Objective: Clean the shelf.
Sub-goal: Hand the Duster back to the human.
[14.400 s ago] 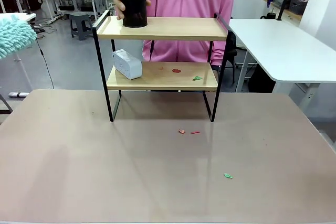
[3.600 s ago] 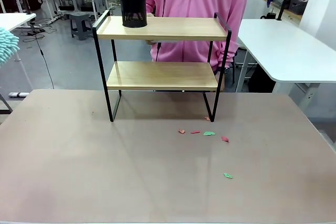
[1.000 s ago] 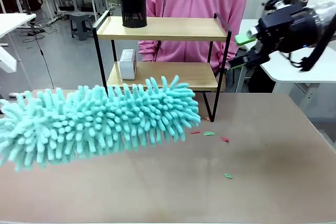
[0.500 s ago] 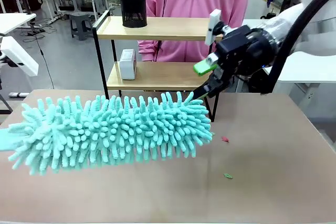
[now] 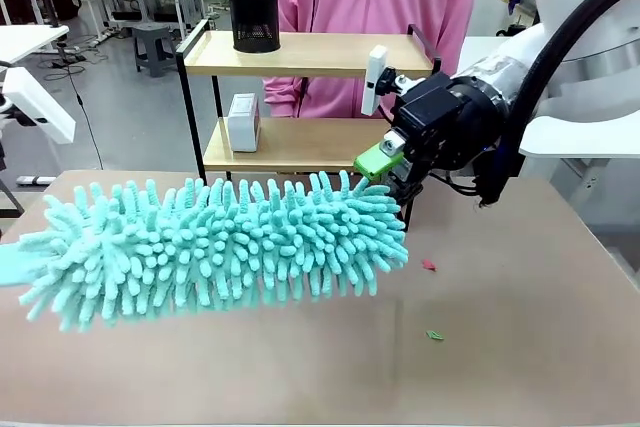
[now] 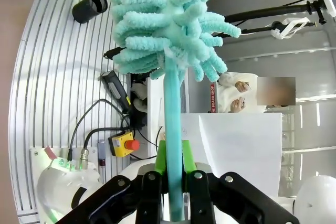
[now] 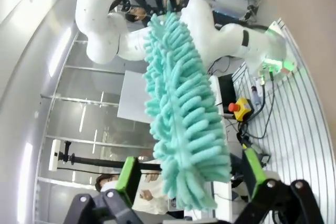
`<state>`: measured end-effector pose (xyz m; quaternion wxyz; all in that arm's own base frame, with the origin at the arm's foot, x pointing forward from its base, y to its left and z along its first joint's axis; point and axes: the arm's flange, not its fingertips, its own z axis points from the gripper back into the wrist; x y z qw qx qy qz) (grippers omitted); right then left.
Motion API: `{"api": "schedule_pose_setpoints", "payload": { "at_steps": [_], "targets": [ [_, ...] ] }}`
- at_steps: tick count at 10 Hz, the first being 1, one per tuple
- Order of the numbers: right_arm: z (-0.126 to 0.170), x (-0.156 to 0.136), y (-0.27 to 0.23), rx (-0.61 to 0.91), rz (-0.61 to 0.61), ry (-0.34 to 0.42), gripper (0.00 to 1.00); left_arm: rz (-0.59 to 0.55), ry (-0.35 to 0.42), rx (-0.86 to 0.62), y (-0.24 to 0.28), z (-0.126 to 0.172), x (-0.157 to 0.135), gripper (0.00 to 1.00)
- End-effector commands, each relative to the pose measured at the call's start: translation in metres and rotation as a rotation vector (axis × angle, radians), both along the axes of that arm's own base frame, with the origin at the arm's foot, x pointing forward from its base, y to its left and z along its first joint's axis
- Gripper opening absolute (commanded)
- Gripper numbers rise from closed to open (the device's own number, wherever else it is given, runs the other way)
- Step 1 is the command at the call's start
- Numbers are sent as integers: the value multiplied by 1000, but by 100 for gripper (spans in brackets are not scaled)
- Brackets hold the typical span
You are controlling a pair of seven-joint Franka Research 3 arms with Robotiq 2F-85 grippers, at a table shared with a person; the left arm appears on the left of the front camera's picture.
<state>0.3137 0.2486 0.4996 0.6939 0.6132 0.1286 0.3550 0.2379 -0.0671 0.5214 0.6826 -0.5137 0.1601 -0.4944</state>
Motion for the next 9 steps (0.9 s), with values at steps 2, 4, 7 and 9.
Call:
{"api": "schedule_pose_setpoints", "payload": {
  "at_steps": [2, 4, 7, 9],
  "targets": [
    [3, -9, 10, -18, 44, 27, 100, 13, 3, -45, -2, -3, 5, 12],
    [1, -10, 14, -25, 24, 11, 100, 22, 6, -75, -3, -2, 6, 12],
    [1, -10, 12, -20, 5, -10, 100, -3, 11, -66, -14, -3, 8, 12],
    [3, -11, 8, -5, 11, -10, 100, -1, 16, -57, -17, -4, 10, 12]
  ]
}}
